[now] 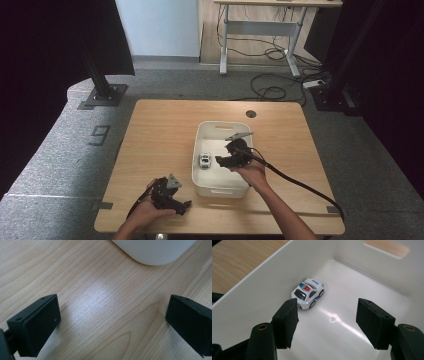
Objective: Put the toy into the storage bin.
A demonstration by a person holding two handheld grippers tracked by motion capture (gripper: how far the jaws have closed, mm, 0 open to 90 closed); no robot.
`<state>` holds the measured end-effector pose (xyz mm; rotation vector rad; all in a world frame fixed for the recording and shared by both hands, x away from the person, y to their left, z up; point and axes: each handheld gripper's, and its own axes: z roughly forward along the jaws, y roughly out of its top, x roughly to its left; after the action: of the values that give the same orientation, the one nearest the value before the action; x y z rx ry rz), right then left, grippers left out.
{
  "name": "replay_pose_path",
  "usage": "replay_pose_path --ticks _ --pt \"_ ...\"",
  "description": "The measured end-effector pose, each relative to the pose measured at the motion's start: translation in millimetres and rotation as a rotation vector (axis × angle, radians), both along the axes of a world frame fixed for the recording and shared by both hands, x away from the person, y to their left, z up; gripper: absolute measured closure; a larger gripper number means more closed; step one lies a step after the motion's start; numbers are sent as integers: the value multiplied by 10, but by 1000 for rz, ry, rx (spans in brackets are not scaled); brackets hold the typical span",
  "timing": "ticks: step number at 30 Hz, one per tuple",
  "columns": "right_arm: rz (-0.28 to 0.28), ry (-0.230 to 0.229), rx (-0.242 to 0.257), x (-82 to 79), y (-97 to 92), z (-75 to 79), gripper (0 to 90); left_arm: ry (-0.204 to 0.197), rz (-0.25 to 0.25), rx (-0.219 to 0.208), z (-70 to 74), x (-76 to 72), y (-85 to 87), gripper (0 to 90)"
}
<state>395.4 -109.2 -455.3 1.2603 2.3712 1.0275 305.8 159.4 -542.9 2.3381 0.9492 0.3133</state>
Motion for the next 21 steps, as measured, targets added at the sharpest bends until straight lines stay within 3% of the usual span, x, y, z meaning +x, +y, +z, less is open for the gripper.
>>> replay_pose_path --ticks 10,21 --pt "-37 -73 61 -207 -499 208 343 1 0 0 1 1 0 0" --pt "-78 -119 120 -366 -953 230 347 0 1 -1 0 5 -4 0"
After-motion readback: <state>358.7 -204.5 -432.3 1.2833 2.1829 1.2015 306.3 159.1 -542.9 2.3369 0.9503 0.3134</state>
